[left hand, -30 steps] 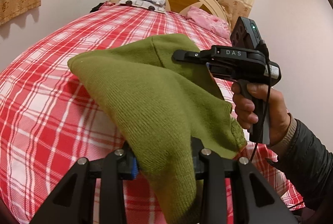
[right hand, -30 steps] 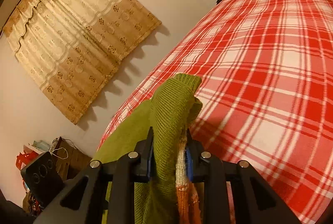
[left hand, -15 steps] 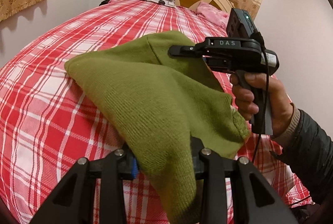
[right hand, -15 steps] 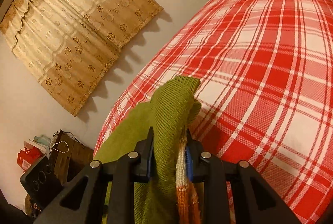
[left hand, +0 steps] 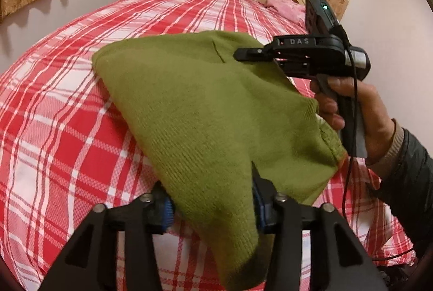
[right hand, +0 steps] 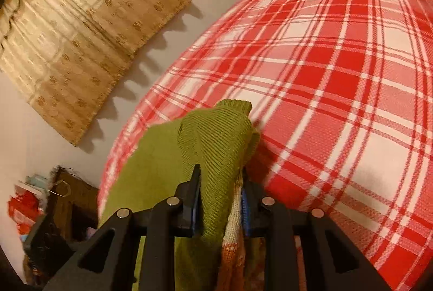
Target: Fold small clothes
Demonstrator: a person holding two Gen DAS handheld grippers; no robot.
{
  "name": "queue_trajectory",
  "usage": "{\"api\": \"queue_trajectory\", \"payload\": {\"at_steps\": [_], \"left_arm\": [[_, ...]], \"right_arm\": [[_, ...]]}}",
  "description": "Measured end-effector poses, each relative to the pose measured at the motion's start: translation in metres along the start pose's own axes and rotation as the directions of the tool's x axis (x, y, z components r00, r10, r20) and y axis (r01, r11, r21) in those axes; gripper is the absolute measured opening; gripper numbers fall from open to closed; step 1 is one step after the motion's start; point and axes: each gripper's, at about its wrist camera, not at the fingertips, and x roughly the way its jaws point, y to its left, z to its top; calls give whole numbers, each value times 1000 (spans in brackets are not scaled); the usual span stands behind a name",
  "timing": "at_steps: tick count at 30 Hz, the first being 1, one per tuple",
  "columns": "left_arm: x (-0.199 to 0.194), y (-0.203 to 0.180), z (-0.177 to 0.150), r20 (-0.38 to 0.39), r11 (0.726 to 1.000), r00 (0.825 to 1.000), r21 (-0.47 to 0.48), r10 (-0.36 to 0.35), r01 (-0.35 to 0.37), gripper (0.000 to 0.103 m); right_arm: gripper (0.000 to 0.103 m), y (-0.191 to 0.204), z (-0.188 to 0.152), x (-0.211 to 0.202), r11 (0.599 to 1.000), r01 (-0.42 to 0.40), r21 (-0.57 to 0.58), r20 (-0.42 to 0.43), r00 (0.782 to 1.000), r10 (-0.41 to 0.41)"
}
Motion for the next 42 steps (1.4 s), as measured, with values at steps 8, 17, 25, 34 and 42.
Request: {"api": "queue_trajectory", "payload": {"at_steps": [8, 17, 25, 34, 42], "left_arm": [[-21, -17, -6, 15, 994, 997, 84, 75, -76, 56], [-13, 10, 15, 88, 978, 974, 12, 208, -209, 81], [-13, -1, 1, 72, 973, 970, 0, 232, -233, 88], [-64, -22, -10, 164, 954, 947, 76, 276, -291, 88], [-82, -37, -3, 218, 955, 941, 87, 258, -282, 88]], "right_arm": [[29, 2, -1, -23, 994, 97, -46, 24, 995, -96], [46, 63, -62, -89, 975, -125, -184, 35, 990, 134], [52, 52, -107, -62, 979, 20, -201, -49, 998, -31], [64, 108, -137, -131, 895, 330, -301, 228, 936, -269], [67, 140, -161, -166, 862, 398, -312, 324, 898, -298]]}}
